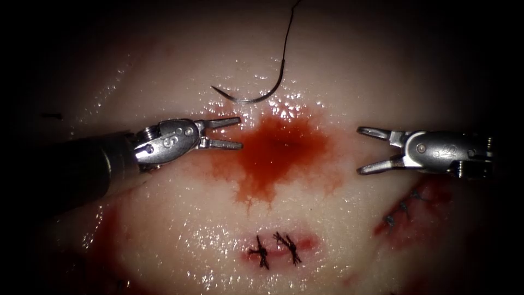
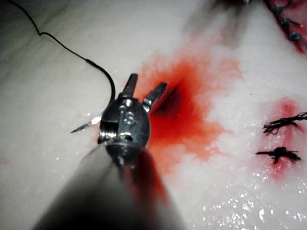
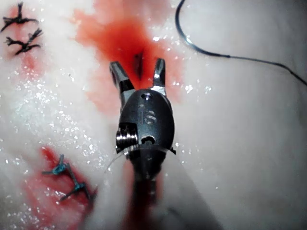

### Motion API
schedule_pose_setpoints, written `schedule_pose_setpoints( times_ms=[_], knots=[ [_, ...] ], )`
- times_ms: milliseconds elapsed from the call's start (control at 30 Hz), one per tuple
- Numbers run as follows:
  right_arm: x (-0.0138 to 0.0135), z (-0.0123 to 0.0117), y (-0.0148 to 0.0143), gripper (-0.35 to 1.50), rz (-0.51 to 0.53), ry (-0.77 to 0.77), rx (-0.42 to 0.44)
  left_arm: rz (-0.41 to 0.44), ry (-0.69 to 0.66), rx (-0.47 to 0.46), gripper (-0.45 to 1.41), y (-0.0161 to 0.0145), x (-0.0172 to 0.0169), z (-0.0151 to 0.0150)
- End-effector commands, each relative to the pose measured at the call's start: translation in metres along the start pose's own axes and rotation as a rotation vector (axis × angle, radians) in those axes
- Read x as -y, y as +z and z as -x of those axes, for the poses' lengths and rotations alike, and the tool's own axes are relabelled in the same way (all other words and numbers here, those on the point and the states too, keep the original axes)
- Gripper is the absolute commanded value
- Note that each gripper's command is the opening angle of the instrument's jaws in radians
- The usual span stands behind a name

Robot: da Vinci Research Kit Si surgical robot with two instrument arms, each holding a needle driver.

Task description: Wound Closure

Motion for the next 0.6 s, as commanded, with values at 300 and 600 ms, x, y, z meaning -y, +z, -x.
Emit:
schedule_pose_setpoints(
  times_ms=[300, 600],
  knots=[
    [0.0005, 0.0001, 0.0011, 0.87, -0.008, -0.001, 0.008, -0.071, 0.046, 0.147, 0.74, 0.0023, 0.0025, 0.0026],
    [0.0007, 0.0000, 0.0013, 0.89, -0.009, -0.001, 0.013, -0.110, 0.065, 0.253, 0.76, 0.0040, 0.0068, 0.0059]
  ],
)
